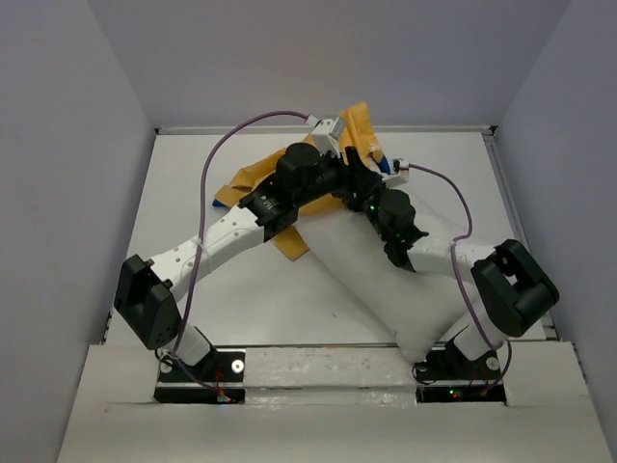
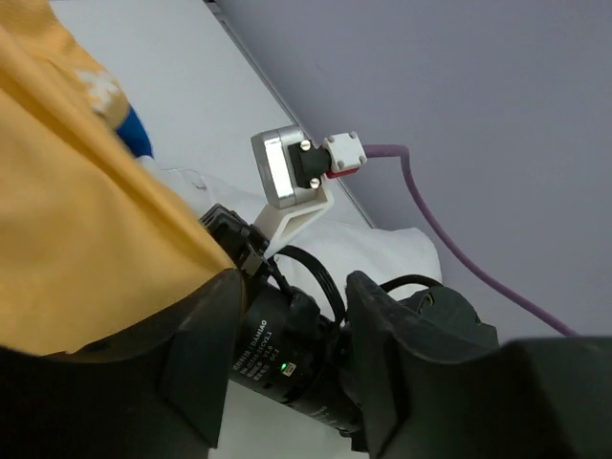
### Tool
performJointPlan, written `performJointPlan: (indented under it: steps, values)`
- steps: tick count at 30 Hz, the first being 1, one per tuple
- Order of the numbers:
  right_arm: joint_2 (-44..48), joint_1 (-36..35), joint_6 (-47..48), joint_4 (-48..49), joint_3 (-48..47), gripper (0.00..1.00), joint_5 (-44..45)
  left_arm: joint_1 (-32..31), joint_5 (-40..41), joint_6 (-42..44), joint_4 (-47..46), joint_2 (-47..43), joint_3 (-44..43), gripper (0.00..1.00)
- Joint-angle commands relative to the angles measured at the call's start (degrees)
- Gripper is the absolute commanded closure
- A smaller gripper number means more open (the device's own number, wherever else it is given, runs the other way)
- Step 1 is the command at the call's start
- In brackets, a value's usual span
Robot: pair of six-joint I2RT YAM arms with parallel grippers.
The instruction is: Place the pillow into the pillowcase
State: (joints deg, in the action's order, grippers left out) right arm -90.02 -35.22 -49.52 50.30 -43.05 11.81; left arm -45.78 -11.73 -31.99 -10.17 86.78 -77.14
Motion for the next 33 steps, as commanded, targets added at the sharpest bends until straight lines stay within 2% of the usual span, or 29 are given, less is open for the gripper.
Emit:
performJointPlan:
  steps: [1,2,3,4,6,8,9,12,14,15,16,17,21,23,25,27,29,30,33]
  values:
    - [0.1,2.2,-2.7,-6.7,-5.5,1.00,5.2,-1.3,5.1,5.2,5.7,0.7,-6.5,0.25]
    - [0.1,2.2,-2.5,-8.0,-6.0,1.00,5.1,-1.2,10.2,6.8,7.9,0.1,-6.8,0.08]
    - [0.1,3.1,-2.4,-8.6,-6.0,1.00,5.0,-1.2,14.1,8.3,9.0,-0.5,-7.0,0.02]
    - [0.2,4.6,-2.3,-9.8,-6.1,1.00,4.5,-1.2,17.2,10.4,10.1,-1.3,-6.8,0.01]
    - [0.5,6.6,-2.0,-12.3,-6.4,0.96,2.9,-1.2,25.8,12.4,10.1,-5.7,-2.9,0.01]
    - [0.8,7.7,-0.2,-14.6,-7.1,0.82,2.3,-0.7,31.1,11.6,10.0,-9.6,2.2,0.01]
    - [1.0,7.7,2.0,-17.0,-8.4,0.64,1.2,-0.3,32.0,10.5,8.1,-13.8,9.4,0.01]
    - [1.8,8.3,9.5,-25.1,-12.6,0.40,-2.0,2.4,31.3,4.8,2.6,-20.8,26.3,0.03]
    - [2.8,8.3,13.0,-31.8,-14.3,0.32,-2.5,4.3,31.1,0.7,-0.4,-23.7,37.0,0.09]
    - [4.3,8.3,16.6,-36.1,-15.7,0.25,-3.1,4.9,30.9,-0.3,-1.1,-24.5,39.9,0.10]
    - [4.9,8.3,18.2,-36.2,-16.4,0.23,-3.5,5.3,30.6,-1.1,-1.9,-25.0,42.4,0.12]
    - [5.7,8.3,21.3,-39.7,-16.8,0.21,-4.3,6.1,30.2,-2.0,-3.3,-26.2,46.6,0.14]
    - [7.0,7.0,27.1,-48.8,-20.2,0.17,-14.0,9.9,28.3,-3.1,-7.5,-25.9,53.0,0.13]
    - [6.6,4.9,29.8,-54.9,-21.7,0.17,-13.8,12.5,24.3,-2.6,-12.2,-23.0,53.7,0.12]
    - [6.2,1.0,33.8,-59.9,-24.3,0.16,-12.2,14.7,23.8,-1.3,-14.2,-20.3,52.5,0.12]
    - [6.2,-1.8,36.8,-61.8,-25.3,0.16,-8.3,16.1,21.8,-0.5,-17.3,-16.4,50.1,0.12]
    - [6.2,-5.0,38.5,-64.1,-26.9,0.22,-5.2,17.7,20.9,0.2,-19.3,-13.6,48.5,0.13]
    - [6.3,-5.9,40.2,-64.3,-27.1,0.31,-5.6,18.3,20.2,0.3,-21.4,-12.6,47.2,0.13]
    - [3.9,-8.3,42.7,-64.7,-29.2,0.46,-8.1,21.1,17.4,0.8,-25.1,-7.6,43.5,0.18]
